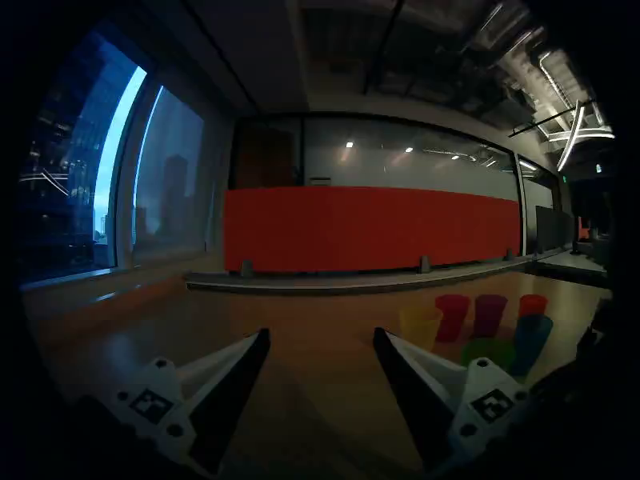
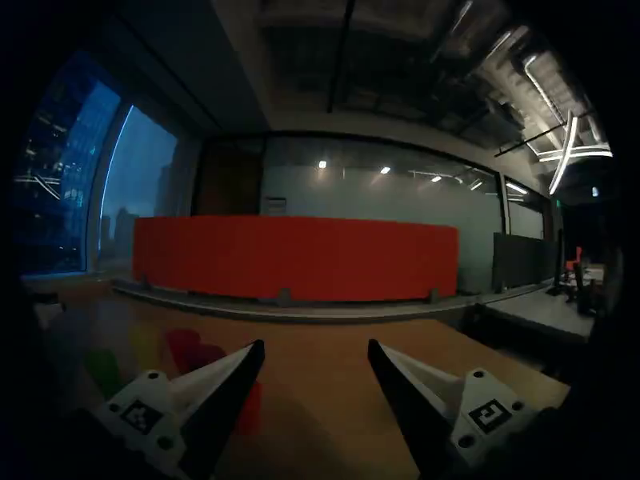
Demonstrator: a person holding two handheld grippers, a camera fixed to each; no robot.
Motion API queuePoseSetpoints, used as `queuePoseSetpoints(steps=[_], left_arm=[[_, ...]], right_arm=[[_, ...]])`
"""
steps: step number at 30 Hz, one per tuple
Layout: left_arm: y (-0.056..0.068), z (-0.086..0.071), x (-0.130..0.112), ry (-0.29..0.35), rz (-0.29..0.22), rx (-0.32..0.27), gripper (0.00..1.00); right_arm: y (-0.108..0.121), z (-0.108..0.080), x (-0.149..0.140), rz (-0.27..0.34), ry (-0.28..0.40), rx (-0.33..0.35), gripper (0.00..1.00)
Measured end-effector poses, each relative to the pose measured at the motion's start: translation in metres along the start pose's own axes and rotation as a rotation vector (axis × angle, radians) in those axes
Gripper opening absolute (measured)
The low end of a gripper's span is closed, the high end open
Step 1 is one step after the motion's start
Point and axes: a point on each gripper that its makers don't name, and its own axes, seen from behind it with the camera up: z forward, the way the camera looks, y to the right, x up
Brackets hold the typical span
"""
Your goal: Pour water
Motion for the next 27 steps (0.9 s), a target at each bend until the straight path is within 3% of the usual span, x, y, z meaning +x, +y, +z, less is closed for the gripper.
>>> queuePoseSetpoints(steps=[12,27], left_arm=[[0.000,0.000,0.000,0.000,-0.001,0.000,0.96],[0.000,0.000,0.000,0.000,-0.001,0.000,0.96]], right_arm=[[0.004,0.005,-0.014,0.006,0.034,0.002,1.00],[0.011,0.014,-0.040,0.007,-0.004,0.001,1.00]])
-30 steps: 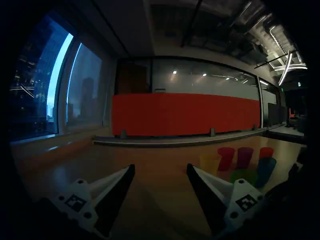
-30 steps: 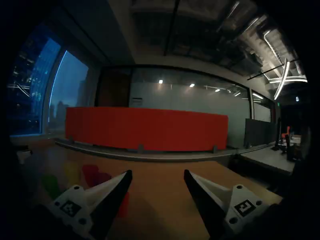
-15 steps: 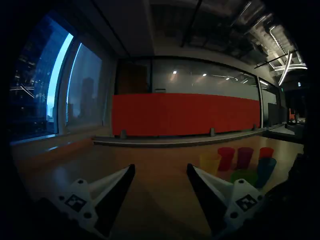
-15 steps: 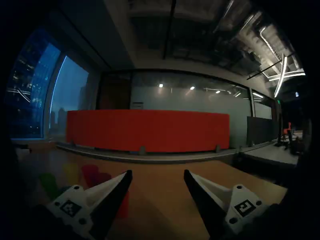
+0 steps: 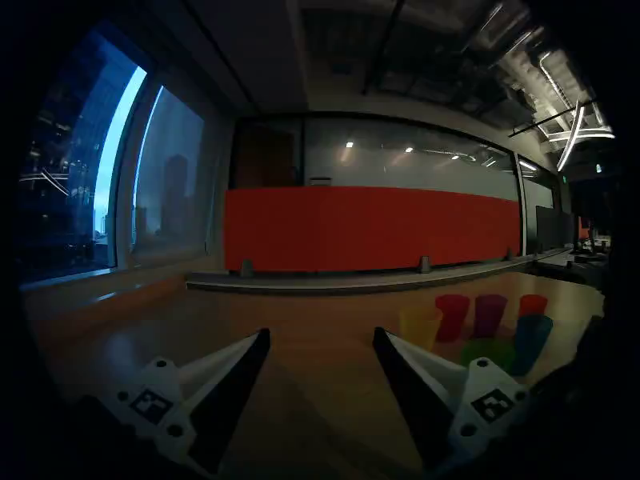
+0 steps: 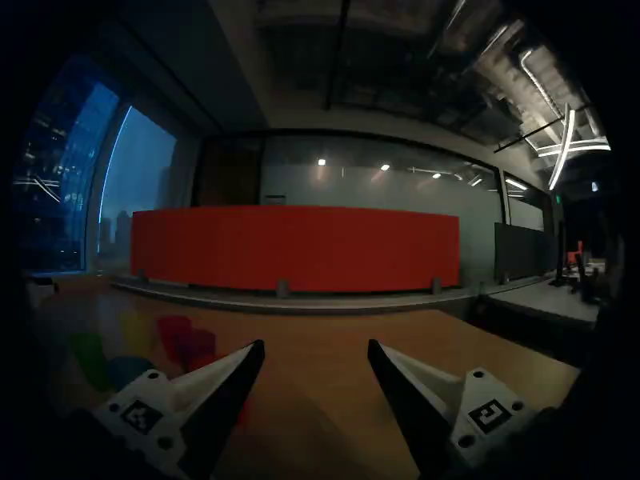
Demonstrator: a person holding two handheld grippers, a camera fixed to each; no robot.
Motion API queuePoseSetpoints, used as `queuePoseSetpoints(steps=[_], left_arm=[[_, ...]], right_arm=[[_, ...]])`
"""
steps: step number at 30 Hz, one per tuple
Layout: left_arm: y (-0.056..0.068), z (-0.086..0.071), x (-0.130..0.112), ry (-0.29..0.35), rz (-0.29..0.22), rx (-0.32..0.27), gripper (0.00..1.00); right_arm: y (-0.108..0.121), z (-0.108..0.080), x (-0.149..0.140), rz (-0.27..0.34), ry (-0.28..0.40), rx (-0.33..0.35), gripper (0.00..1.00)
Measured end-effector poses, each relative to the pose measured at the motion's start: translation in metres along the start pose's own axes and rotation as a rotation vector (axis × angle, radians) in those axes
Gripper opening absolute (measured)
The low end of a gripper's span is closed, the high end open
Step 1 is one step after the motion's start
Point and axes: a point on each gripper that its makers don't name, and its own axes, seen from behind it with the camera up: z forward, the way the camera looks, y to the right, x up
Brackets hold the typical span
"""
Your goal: Pour water
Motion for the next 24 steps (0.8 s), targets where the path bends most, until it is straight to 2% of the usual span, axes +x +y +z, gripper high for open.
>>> queuePoseSetpoints(steps=[24], left_arm=[[0.0004,0.0000,-0.0001,0.000,0.000,0.000,0.96]], right_arm=[[0.0000,0.0048,-0.0100,0.025,-0.025,0.004,1.00]])
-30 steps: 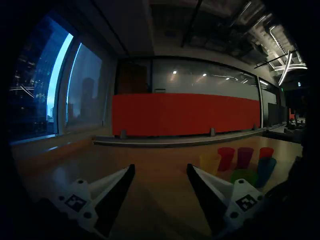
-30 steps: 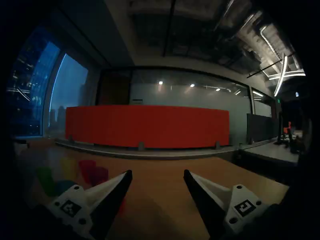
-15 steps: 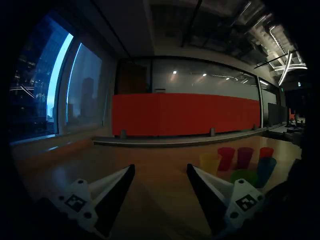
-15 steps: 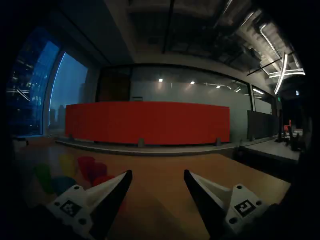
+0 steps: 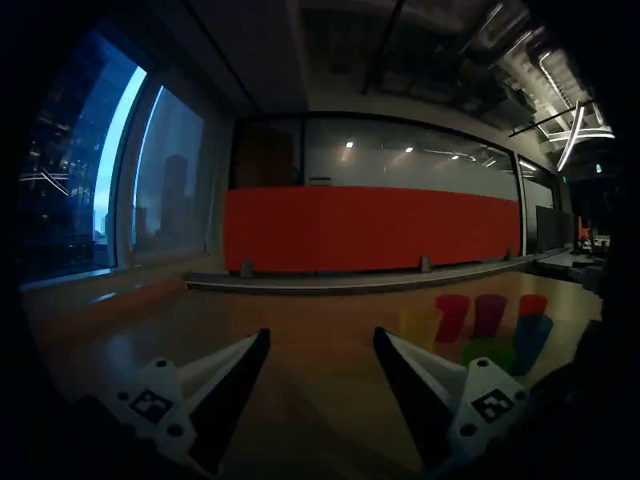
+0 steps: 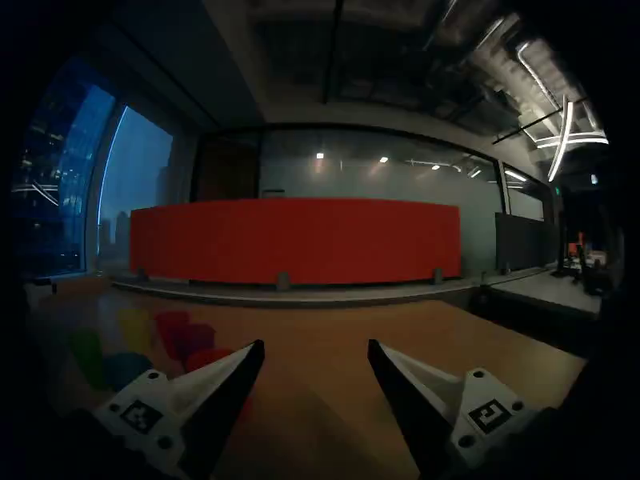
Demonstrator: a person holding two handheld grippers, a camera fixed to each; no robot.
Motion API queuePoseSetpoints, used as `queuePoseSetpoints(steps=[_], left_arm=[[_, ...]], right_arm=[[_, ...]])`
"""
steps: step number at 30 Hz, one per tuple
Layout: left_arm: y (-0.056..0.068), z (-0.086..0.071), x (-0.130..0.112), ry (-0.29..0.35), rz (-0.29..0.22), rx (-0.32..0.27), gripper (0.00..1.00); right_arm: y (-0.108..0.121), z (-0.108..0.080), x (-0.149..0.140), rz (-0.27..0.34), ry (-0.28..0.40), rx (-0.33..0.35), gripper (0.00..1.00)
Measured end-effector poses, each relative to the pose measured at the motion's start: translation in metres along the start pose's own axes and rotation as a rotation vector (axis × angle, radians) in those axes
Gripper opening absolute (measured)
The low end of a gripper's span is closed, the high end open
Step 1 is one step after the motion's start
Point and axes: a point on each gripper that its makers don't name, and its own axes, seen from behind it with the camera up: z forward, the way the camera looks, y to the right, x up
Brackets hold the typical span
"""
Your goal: Pour water
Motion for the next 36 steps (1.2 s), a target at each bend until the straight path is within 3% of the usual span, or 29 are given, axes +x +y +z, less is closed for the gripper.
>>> queuePoseSetpoints(steps=[36], left_arm=[[-0.0003,0.0004,-0.0005,0.000,0.000,0.000,0.96]], right_arm=[[-0.0025,-0.0010,-0.0009,0.000,-0.003,0.012,1.00]])
